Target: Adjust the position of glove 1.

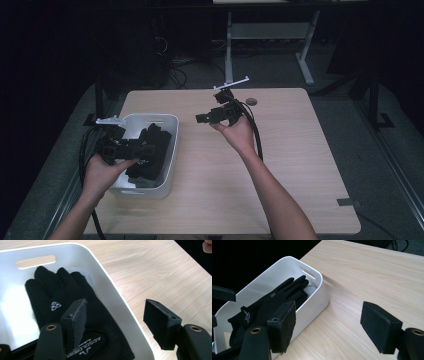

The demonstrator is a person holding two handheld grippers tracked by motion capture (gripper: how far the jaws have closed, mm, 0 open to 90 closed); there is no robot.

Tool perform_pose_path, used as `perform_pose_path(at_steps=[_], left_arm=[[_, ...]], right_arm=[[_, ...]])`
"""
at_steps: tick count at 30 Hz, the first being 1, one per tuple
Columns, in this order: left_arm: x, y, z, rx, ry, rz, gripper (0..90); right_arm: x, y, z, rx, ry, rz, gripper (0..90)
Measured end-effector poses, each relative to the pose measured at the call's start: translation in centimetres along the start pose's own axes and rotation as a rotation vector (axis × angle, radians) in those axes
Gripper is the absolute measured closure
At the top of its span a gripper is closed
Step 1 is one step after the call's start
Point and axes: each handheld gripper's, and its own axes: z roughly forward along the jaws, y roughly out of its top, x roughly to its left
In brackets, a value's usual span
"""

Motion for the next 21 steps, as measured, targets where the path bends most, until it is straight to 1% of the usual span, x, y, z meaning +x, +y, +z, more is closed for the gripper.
perform_pose_path(at_steps=[2, 3, 4, 5, 7, 8, 10, 11, 14, 15, 17, 21], left_arm=[[-0.3, 0.1, 0.2, 0.002, -0.006, 0.003, 32.7], [-0.3, 0.2, 0.3, 0.0, -0.008, 0.004, 32.0], [-0.4, 0.2, 0.3, -0.002, -0.007, 0.004, 31.7], [-0.5, 0.3, 0.3, -0.003, -0.009, 0.011, 31.1], [-0.7, 0.4, 0.4, -0.009, -0.01, 0.003, 31.0], [-0.7, 0.5, 0.4, -0.003, -0.012, 0.015, 31.0], [-0.8, 0.6, 0.4, -0.007, -0.012, 0.01, 31.0], [-0.9, 0.7, 0.4, -0.009, -0.013, 0.016, 30.9], [-1.1, 0.8, 0.5, -0.014, -0.018, 0.018, 30.7], [-1.2, 0.9, 0.6, -0.014, -0.02, 0.012, 30.8], [-1.2, 0.9, 0.7, -0.009, -0.019, 0.022, 30.7], [-1.5, 0.9, 0.8, -0.006, -0.024, 0.022, 30.7]], right_arm=[[-0.3, -0.1, -0.4, -0.003, -0.005, 0.008, 27.8], [-0.5, -0.2, -0.5, -0.01, -0.008, 0.004, 27.8], [-0.5, -0.2, -0.7, -0.005, -0.009, 0.011, 27.8], [-0.7, -0.3, -0.8, -0.006, -0.015, 0.004, 27.8], [-0.9, -0.5, -1.0, -0.007, -0.021, 0.008, 27.9], [-1.0, -0.6, -1.2, -0.008, -0.024, 0.012, 27.8], [-1.3, -0.8, -1.5, -0.011, -0.029, 0.016, 27.6], [-1.4, -0.8, -1.7, -0.01, -0.032, 0.025, 27.6], [-1.7, -1.0, -2.1, -0.016, -0.039, 0.03, 27.5], [-1.8, -1.1, -2.3, -0.015, -0.044, 0.032, 27.4], [-2.1, -1.4, -2.5, -0.012, -0.049, 0.037, 27.3], [-2.8, -2.0, -3.0, -0.015, -0.06, 0.047, 27.3]])
